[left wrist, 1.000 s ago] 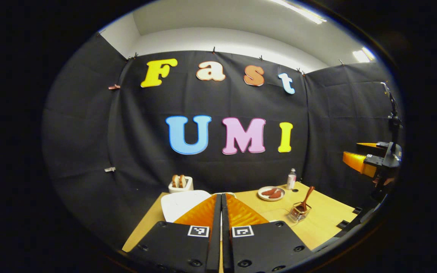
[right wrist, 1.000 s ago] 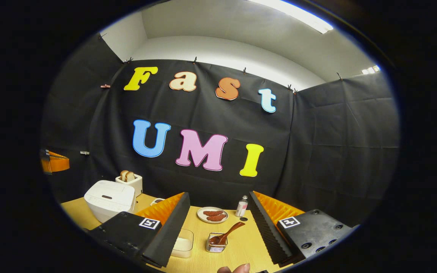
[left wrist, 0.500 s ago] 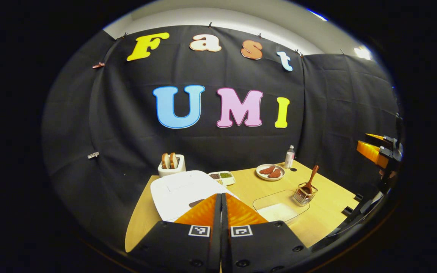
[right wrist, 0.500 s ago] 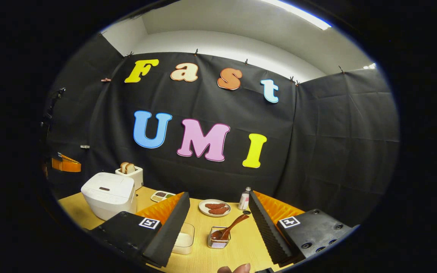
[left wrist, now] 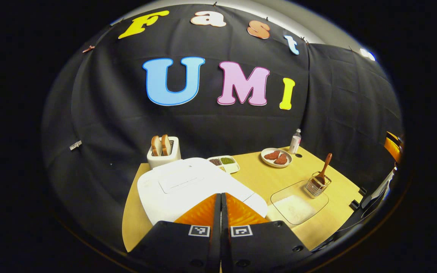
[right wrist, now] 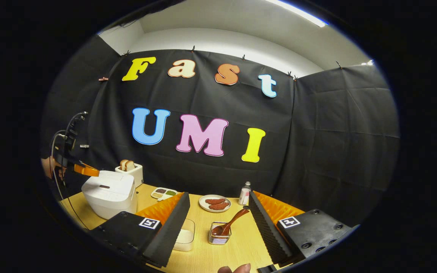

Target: Close the left gripper, press the button to open the rice cooker; take a wooden spoon from the chopstick holder with the right hand, scoop a spoonful of rice and pour it into the rice cooker, then put the wooden spoon back into the chopstick holder.

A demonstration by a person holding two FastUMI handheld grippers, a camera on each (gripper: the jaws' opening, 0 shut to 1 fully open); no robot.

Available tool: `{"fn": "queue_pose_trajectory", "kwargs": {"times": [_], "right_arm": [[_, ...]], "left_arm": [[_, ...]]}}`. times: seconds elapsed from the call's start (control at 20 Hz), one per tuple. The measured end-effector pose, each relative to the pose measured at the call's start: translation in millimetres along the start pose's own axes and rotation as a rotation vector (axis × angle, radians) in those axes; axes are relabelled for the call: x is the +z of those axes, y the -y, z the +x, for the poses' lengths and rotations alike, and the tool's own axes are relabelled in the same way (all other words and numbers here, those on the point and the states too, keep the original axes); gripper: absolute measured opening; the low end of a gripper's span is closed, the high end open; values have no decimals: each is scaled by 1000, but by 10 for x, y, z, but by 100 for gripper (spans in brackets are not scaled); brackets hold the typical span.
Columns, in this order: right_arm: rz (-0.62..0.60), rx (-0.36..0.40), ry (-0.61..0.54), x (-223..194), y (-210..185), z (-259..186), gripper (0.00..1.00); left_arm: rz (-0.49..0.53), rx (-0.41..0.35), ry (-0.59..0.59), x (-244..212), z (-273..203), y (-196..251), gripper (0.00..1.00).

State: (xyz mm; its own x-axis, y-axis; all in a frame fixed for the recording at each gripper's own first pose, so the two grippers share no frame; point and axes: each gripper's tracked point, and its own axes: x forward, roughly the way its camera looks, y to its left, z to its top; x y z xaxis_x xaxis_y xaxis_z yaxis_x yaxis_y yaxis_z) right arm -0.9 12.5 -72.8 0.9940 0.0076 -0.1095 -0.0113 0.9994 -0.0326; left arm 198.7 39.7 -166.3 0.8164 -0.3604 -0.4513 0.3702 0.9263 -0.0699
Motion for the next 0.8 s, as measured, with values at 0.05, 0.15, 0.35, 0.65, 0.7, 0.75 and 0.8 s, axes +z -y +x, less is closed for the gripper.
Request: {"fn": "queue_pose_trajectory", "kwargs": {"times": [0.05, 0.15, 0.35, 0.65, 0.7, 0.75, 0.8], "right_arm": [[-3, -7, -6, -28, 26, 7, 97], [-4, -20, -19, -72, 70, -2, 98], [17, -26, -40, -111, 108, -12, 98], [26, -32, -45, -87, 151, -34, 98], [15, -32, -42, -83, 159, -37, 98], [6, -31, -42, -91, 163, -34, 98], [4, -29, -44, -96, 160, -38, 98]], "left_arm": [[-10, 0, -35, -68, 57, -29, 6], [-39, 13, -88, -166, 198, -100, 6], [-53, 48, -134, -272, 290, -144, 6], [-41, 76, -181, -427, 345, -204, 5], [-56, 72, -199, -471, 340, -209, 6], [-70, 69, -198, -470, 333, -212, 6], [-78, 69, -209, -498, 359, -209, 7]]}}
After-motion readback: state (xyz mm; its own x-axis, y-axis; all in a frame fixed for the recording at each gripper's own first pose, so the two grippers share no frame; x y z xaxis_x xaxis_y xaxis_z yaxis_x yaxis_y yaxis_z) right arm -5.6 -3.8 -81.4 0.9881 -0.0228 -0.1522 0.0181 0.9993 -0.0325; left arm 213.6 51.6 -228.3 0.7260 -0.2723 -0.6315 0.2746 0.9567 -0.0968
